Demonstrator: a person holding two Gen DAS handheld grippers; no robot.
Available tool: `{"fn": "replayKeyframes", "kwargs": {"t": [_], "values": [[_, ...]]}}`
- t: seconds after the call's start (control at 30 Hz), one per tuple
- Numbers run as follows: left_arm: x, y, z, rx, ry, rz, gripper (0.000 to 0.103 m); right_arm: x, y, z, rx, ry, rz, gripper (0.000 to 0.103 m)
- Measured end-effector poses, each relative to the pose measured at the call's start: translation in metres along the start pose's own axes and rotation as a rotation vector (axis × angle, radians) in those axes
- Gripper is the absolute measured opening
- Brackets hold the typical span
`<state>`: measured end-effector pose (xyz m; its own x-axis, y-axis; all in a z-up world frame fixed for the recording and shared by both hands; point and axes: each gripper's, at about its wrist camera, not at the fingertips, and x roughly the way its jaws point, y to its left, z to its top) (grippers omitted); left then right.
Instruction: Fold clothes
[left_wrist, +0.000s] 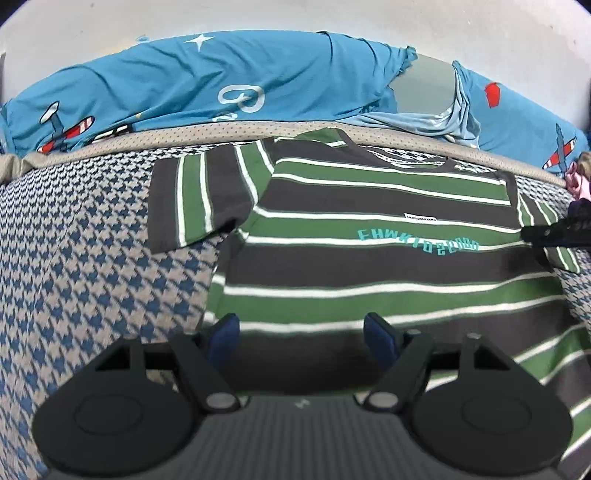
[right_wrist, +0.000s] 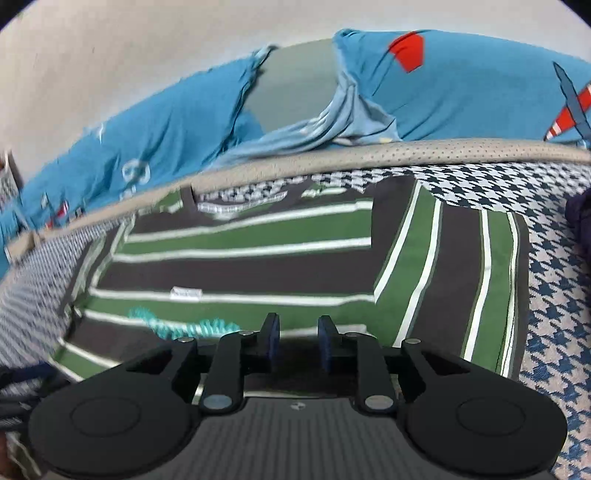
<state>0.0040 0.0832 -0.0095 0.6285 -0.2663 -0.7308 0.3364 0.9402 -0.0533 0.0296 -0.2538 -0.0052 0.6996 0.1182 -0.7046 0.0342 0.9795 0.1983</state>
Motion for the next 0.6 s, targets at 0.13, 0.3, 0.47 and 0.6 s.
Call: {"fn": "replayKeyframes", "kwargs": {"t": [0.13,0.3,0.47,0.6], "values": [[-0.004,0.002,-0.008,-0.005,0.005,-0.008,0.074,0.007,0.002,-0.009,-0.026,0.061,-0.028,0.024],[-0.001,0.000,-0.018,0.008,0.036,0.000,0.077,0.004,-0.001,-0.015,-0.055,0.094,-0.054,0.023],[-0.005,-0.005,-0.028,0.026,0.031,0.022,0.079,-0.005,-0.008,-0.022,-0.027,0.128,-0.076,0.022],[-0.011,-0.007,-0.036,0.017,0.029,0.030,0.081,-0.017,-0.009,-0.030,-0.018,0.135,-0.095,0.022]]}}
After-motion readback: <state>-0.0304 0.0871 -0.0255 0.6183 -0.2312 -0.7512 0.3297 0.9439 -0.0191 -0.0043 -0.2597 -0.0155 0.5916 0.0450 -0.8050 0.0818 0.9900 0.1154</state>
